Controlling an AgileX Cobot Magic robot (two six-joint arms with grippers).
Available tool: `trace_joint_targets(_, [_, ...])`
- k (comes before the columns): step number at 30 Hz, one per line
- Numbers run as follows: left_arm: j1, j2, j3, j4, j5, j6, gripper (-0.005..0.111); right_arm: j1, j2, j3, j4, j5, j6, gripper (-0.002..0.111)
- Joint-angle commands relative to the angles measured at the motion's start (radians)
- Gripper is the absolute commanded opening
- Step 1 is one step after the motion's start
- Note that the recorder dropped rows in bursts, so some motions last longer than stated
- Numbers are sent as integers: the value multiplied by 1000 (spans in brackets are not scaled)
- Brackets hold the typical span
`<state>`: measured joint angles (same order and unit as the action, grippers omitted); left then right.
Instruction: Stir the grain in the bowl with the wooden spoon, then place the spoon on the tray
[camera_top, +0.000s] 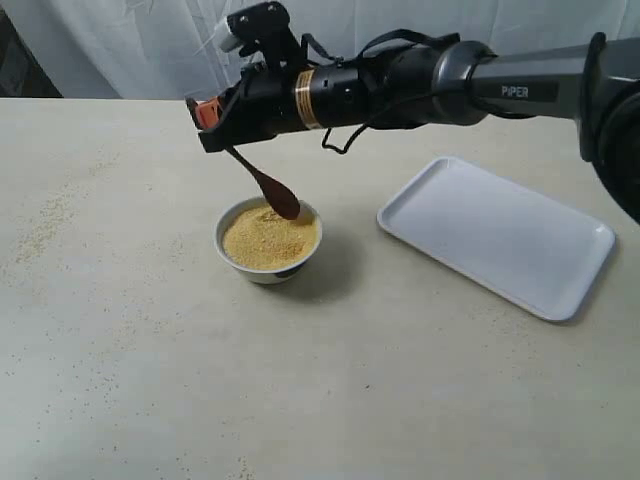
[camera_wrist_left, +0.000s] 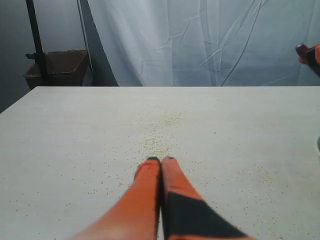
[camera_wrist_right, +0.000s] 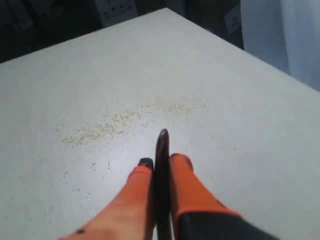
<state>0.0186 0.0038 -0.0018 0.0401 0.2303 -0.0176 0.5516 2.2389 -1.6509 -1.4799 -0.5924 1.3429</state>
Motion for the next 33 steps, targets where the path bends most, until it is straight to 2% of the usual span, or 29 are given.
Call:
trace_joint_targets(1, [4,-4,2,1,-5,-2,0,-2,65,-1,-4,-32,5,-1])
trace_joint_targets(5, [4,-4,2,1,-5,-2,0,2,65,-1,-1,-124,42,-1])
trace_joint_targets(10, [4,-4,2,1,-5,-2,0,2,3,-1,7,-100,45,-1])
trace_joint_targets(16, [4,-4,2,1,-5,-2,0,0,-14,-1,7,45,15,-1])
trace_joint_targets(21, [4,-4,2,1,-5,-2,0,7,52,-1,7,33,15,-1])
trace_joint_targets(24, [4,-4,2,1,-5,-2,0,18,61,-1,14,-35,28,-1])
trace_joint_targets(33, [4,-4,2,1,-5,-2,0,20,-49,-1,32,-43,17,-1])
